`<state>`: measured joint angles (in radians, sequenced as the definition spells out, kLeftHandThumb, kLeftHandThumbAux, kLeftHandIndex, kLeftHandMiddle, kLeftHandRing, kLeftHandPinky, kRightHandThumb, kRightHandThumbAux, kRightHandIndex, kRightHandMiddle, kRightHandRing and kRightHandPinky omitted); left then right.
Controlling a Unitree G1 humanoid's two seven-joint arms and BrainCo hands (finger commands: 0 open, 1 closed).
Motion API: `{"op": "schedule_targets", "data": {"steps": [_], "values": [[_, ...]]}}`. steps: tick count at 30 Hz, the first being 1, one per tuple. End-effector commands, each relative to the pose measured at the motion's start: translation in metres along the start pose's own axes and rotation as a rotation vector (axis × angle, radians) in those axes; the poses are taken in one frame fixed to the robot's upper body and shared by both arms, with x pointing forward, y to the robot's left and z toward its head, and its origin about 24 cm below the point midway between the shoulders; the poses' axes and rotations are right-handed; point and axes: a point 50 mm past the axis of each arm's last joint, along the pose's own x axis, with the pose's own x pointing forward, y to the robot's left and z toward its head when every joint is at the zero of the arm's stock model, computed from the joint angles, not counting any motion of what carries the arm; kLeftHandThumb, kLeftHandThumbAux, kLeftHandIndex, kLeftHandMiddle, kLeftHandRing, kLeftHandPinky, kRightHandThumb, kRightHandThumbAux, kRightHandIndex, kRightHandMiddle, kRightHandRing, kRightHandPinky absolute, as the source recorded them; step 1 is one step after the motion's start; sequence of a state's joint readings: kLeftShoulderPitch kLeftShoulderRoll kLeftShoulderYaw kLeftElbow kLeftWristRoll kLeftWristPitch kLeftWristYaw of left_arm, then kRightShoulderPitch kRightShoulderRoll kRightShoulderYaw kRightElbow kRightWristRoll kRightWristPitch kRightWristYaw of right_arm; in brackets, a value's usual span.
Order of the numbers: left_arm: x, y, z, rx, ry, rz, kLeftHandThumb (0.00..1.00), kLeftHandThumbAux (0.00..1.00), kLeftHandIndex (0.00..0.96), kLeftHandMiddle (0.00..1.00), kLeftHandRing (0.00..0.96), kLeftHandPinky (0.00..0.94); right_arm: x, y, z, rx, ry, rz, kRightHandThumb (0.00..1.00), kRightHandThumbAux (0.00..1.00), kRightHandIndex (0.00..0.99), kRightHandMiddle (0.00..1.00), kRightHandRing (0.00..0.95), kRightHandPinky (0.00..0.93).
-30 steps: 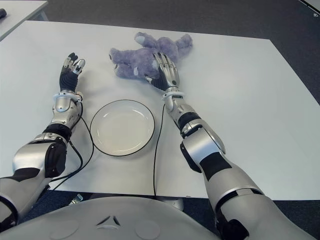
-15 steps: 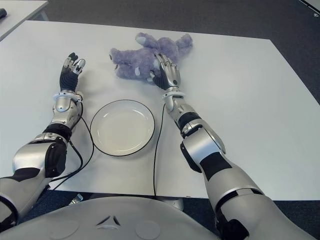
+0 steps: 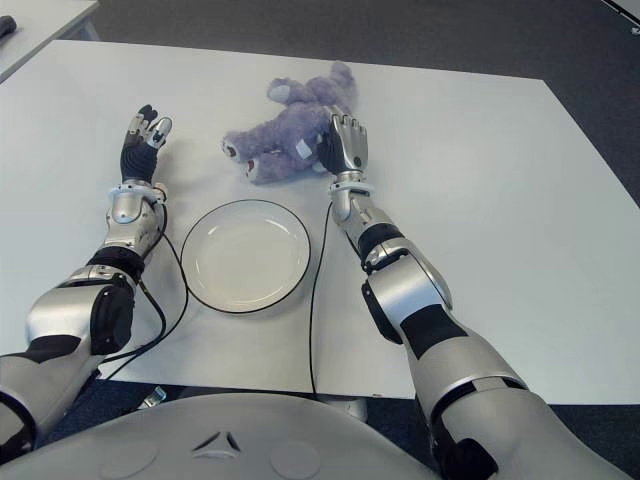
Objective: Put the doll into the plate.
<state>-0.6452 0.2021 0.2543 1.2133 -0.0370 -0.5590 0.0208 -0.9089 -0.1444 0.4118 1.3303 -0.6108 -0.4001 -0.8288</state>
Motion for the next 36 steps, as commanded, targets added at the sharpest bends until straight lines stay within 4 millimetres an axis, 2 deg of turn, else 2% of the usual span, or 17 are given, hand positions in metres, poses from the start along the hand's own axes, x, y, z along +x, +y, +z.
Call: {"op": "schedule_targets", "data": {"steps": [1, 6, 11, 16, 23, 36], "values": [[-0.088, -0.007, -0.110, 0.004, 0.510, -0.017, 0.000, 0.456, 0.039, 0.040, 0.000, 0.000, -0.018, 0.009, -0.017, 0.014, 0.105, 0.026, 1.000, 0.668, 0.344, 0.450, 0.538, 0.565], [-0.088, -0.007, -0.110, 0.011, 0.508, -0.017, 0.000, 0.452, 0.047, 0.042, 0.000, 0.000, -0.016, 0.005, -0.018, 0.053, 0.128, -0.007, 1.000, 0.663, 0.372, 0.461, 0.565, 0.565], [-0.088, -0.007, -0.109, 0.013, 0.491, -0.022, 0.000, 0.438, 0.053, 0.045, 0.000, 0.000, -0.013, 0.000, -0.019, 0.082, 0.148, -0.052, 1.000, 0.662, 0.407, 0.427, 0.521, 0.557], [-0.089, -0.007, -0.108, 0.015, 0.482, -0.027, 0.000, 0.405, 0.043, 0.040, 0.000, 0.000, -0.011, -0.005, -0.019, 0.089, 0.146, -0.109, 1.000, 0.657, 0.475, 0.430, 0.478, 0.560], [-0.089, -0.007, -0.109, 0.013, 0.487, -0.024, 0.000, 0.397, 0.044, 0.042, 0.000, 0.000, -0.008, -0.011, -0.021, 0.111, 0.155, -0.152, 1.000, 0.654, 0.517, 0.446, 0.462, 0.558], [-0.089, -0.007, -0.109, 0.019, 0.484, -0.029, 0.000, 0.388, 0.036, 0.035, 0.000, 0.000, 0.002, -0.026, -0.026, 0.149, 0.183, -0.204, 1.000, 0.652, 0.503, 0.436, 0.497, 0.549]]}}
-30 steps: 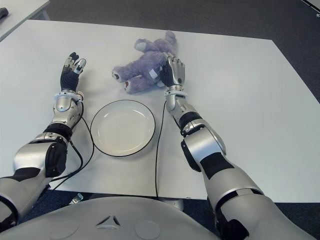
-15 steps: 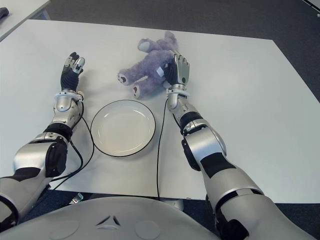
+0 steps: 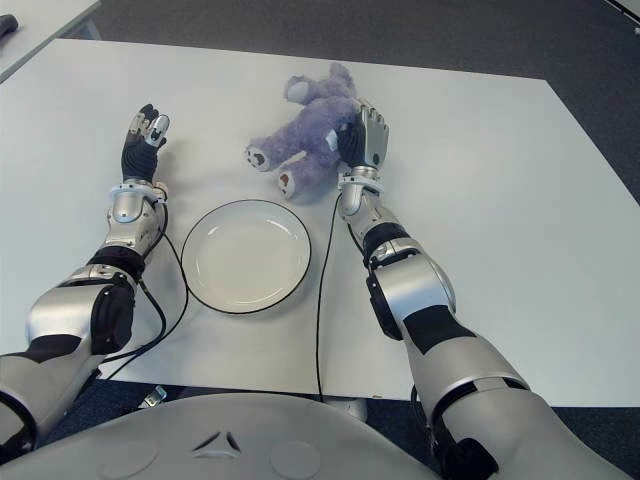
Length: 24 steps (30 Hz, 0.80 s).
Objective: Put the doll into the plate.
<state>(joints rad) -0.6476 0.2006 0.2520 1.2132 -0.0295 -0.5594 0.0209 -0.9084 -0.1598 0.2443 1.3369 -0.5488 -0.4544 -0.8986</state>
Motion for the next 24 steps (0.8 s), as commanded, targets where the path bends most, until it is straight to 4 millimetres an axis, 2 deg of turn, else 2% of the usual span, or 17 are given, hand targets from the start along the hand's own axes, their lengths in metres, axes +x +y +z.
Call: {"op": "schedule_targets", "data": {"steps": [1, 4, 6, 10, 14, 17, 20, 24], "values": [[-0.089, -0.007, -0.109, 0.013, 0.485, -0.024, 0.000, 0.388, 0.037, 0.035, 0.000, 0.000, 0.001, -0.007, -0.011, 0.013, 0.049, -0.015, 1.000, 0.652, 0.502, 0.436, 0.497, 0.548], [-0.089, -0.007, -0.109, 0.017, 0.484, -0.025, 0.000, 0.388, 0.043, 0.035, 0.000, 0.000, 0.003, -0.010, -0.011, 0.011, 0.044, -0.023, 1.000, 0.652, 0.489, 0.440, 0.505, 0.549], [-0.090, -0.008, -0.109, 0.019, 0.485, -0.023, 0.000, 0.391, 0.051, 0.038, 0.000, 0.000, 0.006, -0.014, -0.013, 0.010, 0.041, -0.032, 1.000, 0.655, 0.449, 0.442, 0.515, 0.512], [-0.090, -0.008, -0.109, 0.018, 0.486, -0.021, 0.000, 0.390, 0.057, 0.042, 0.000, 0.000, 0.011, -0.023, -0.014, 0.018, 0.027, -0.062, 1.000, 0.657, 0.431, 0.452, 0.541, 0.480], [-0.090, -0.008, -0.109, 0.017, 0.480, -0.021, 0.000, 0.387, 0.059, 0.040, 0.000, 0.000, 0.020, -0.030, -0.007, 0.045, -0.006, -0.112, 1.000, 0.658, 0.417, 0.464, 0.555, 0.466], [-0.090, -0.008, -0.109, 0.017, 0.477, -0.022, 0.000, 0.385, 0.059, 0.038, 0.000, 0.000, 0.026, -0.034, 0.000, 0.062, -0.043, -0.152, 1.000, 0.658, 0.410, 0.464, 0.553, 0.476], [-0.090, -0.008, -0.109, 0.018, 0.476, -0.024, 0.000, 0.383, 0.056, 0.036, 0.000, 0.000, 0.029, -0.036, 0.007, 0.068, -0.077, -0.186, 1.000, 0.658, 0.397, 0.458, 0.545, 0.523], [-0.090, -0.008, -0.109, 0.018, 0.482, -0.024, 0.000, 0.386, 0.054, 0.035, 0.000, 0.000, 0.032, -0.039, 0.011, 0.080, -0.101, -0.212, 1.000, 0.658, 0.404, 0.452, 0.549, 0.513]]}}
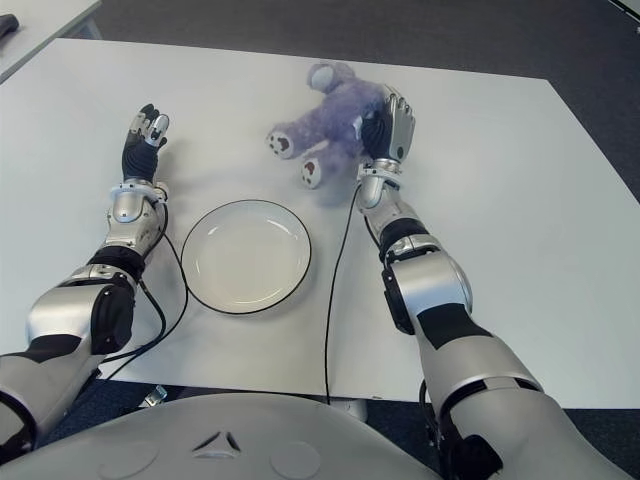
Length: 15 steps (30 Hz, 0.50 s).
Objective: Put the doll into the plate.
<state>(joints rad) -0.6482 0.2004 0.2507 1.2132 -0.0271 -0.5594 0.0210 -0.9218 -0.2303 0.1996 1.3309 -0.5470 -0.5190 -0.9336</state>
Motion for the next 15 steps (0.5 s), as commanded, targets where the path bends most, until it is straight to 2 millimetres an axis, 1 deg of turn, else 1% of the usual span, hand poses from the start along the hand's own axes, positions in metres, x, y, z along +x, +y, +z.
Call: {"op": "schedule_targets", "data": {"steps": [1, 2, 4, 10, 11, 15], "values": [[-0.090, -0.008, -0.109, 0.015, 0.485, -0.021, 0.000, 0.386, 0.054, 0.035, 0.000, 0.000, 0.020, -0.011, 0.020, 0.074, -0.081, -0.107, 1.000, 0.658, 0.405, 0.452, 0.550, 0.511], [-0.089, -0.008, -0.109, 0.015, 0.487, -0.020, 0.000, 0.387, 0.054, 0.035, 0.000, 0.000, 0.021, -0.012, 0.021, 0.081, -0.087, -0.111, 1.000, 0.659, 0.407, 0.451, 0.554, 0.493], [-0.089, -0.008, -0.109, 0.014, 0.491, -0.020, 0.000, 0.387, 0.054, 0.035, 0.000, 0.000, 0.023, -0.014, 0.022, 0.090, -0.100, -0.120, 1.000, 0.659, 0.405, 0.450, 0.556, 0.488], [-0.088, -0.009, -0.109, -0.004, 0.496, -0.015, 0.000, 0.393, 0.060, 0.042, 0.000, 0.000, 0.028, -0.018, 0.027, 0.109, -0.141, -0.138, 1.000, 0.659, 0.399, 0.448, 0.552, 0.517], [-0.088, -0.009, -0.109, -0.007, 0.497, -0.013, 0.000, 0.395, 0.060, 0.043, 0.000, 0.000, 0.028, -0.019, 0.028, 0.112, -0.146, -0.139, 1.000, 0.661, 0.404, 0.444, 0.557, 0.490], [-0.088, -0.010, -0.109, -0.007, 0.491, -0.013, 0.000, 0.396, 0.059, 0.044, 0.000, 0.000, 0.030, -0.021, 0.030, 0.129, -0.162, -0.138, 1.000, 0.661, 0.404, 0.438, 0.556, 0.482]]}}
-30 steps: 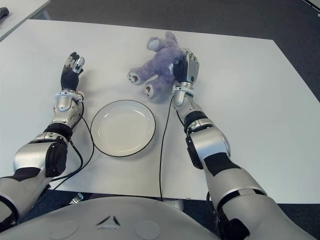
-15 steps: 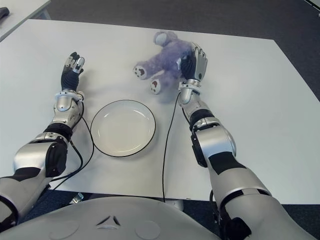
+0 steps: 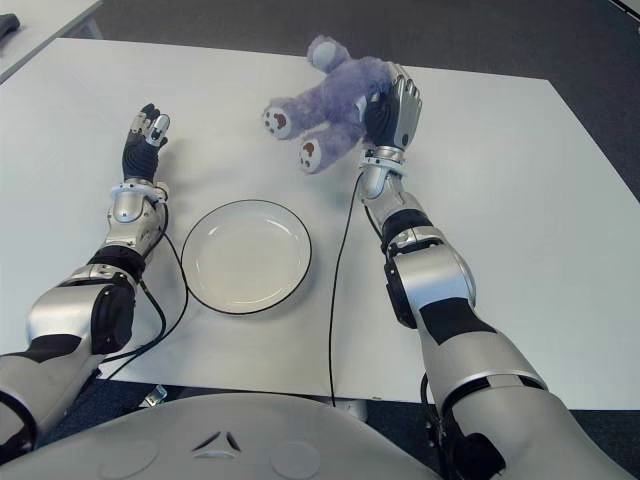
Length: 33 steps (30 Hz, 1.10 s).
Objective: Put the doll into the plate.
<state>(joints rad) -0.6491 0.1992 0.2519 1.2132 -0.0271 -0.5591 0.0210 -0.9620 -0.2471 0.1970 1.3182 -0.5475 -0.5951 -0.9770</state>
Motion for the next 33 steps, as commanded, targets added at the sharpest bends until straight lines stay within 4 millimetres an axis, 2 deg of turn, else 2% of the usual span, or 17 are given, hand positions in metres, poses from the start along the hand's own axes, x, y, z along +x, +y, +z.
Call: {"op": "schedule_targets", "data": {"steps": [1, 6, 29, 33], "values": [[-0.088, -0.009, -0.109, -0.003, 0.492, -0.013, 0.000, 0.396, 0.059, 0.044, 0.000, 0.000, 0.018, -0.009, 0.015, 0.065, -0.082, -0.059, 1.000, 0.662, 0.404, 0.438, 0.556, 0.482], [-0.088, -0.009, -0.109, -0.004, 0.493, -0.013, 0.000, 0.400, 0.063, 0.047, 0.000, 0.000, 0.021, -0.011, 0.018, 0.086, -0.101, -0.063, 1.000, 0.664, 0.406, 0.439, 0.549, 0.447], [-0.087, -0.012, -0.108, -0.015, 0.496, -0.004, 0.000, 0.398, 0.058, 0.055, 0.000, 0.000, 0.036, -0.017, 0.049, 0.144, -0.323, -0.115, 1.000, 0.660, 0.435, 0.434, 0.544, 0.457], [-0.087, -0.013, -0.108, -0.008, 0.491, -0.006, 0.000, 0.395, 0.047, 0.049, 0.000, 0.000, 0.036, -0.018, 0.054, 0.148, -0.363, -0.116, 1.000, 0.661, 0.453, 0.447, 0.553, 0.419]]}}
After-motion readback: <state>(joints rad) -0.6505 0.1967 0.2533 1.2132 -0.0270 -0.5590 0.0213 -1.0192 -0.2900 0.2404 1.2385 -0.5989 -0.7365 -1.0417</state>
